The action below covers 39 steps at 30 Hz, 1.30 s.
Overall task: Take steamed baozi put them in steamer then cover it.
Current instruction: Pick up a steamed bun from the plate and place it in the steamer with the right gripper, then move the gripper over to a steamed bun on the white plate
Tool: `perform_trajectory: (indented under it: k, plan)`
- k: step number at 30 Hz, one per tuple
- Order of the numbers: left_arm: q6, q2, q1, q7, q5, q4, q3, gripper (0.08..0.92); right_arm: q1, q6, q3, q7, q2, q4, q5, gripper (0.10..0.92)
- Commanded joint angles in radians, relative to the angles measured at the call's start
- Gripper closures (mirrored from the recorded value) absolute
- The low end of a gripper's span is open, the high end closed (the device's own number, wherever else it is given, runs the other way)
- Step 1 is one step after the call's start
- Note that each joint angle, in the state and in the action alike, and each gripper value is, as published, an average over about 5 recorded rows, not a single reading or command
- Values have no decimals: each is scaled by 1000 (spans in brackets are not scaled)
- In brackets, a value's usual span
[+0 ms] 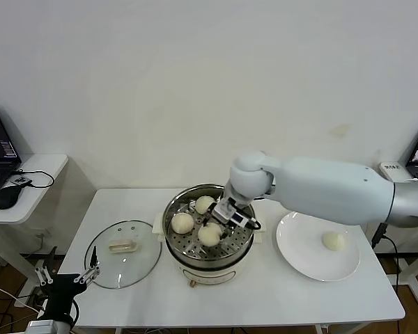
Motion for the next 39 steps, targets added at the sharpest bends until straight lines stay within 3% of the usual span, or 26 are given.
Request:
perform_trajectory:
  k: [1, 9, 18, 29, 34, 39]
  plan:
    - [-1, -1, -1, -1, 1, 2, 1, 177, -15, 73, -22, 18, 18, -3, -52, 442]
    - [-1, -3, -3, -2, -2, 1, 0, 177, -27, 73, -21, 38, 21, -14, -58, 421]
    - [1, 2, 3, -3, -5, -8, -5, 177, -1, 47, 60, 14, -45, -16, 23, 216]
    - [7, 23, 5, -2, -17, -15, -15, 177, 86, -278, 187, -85, -286, -16, 118, 202]
    - [9, 34, 1, -2, -20, -16, -11, 177, 9, -301, 228, -85, -438, -21, 95, 203]
    - [11, 44, -3, -1, -16, -12, 2, 177, -160, -256, 331, -85, -549, -63, -67, 202]
